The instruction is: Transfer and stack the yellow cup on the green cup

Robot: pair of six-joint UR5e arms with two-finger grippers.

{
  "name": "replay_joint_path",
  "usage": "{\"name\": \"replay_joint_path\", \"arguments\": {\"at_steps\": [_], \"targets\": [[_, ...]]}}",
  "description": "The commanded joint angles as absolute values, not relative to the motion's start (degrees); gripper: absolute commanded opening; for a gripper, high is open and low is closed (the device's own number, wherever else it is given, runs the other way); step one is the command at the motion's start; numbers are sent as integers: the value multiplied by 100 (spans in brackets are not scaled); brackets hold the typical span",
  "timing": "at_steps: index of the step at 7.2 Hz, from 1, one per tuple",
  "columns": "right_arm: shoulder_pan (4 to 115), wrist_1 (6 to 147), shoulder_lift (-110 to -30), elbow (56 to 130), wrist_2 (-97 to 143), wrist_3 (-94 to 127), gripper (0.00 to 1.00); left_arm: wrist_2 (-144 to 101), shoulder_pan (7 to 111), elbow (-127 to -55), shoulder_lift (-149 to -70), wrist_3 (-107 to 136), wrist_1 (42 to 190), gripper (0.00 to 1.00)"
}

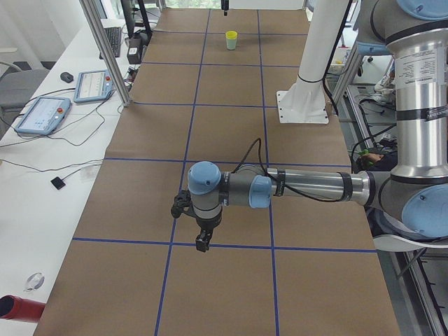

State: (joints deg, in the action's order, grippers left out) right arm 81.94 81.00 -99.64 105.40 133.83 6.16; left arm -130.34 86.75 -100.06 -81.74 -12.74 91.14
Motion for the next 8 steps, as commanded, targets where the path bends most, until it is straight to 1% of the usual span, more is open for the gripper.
{"name": "replay_joint_path", "arguments": {"at_steps": [1,5,8], "targets": [[8814,8287,-10090,10547,13351,344,100,-13034,8675,-9984,-8165,-1274,9114,100],[8798,9139,-9826,10696,13009,-183,100,-13025,8684,-9993,-8165,-1274,9114,100],[8771,9150,-9826,10556,12894,-193,100,-13025,8675,-9976,-8165,-1266,9105,100]]}}
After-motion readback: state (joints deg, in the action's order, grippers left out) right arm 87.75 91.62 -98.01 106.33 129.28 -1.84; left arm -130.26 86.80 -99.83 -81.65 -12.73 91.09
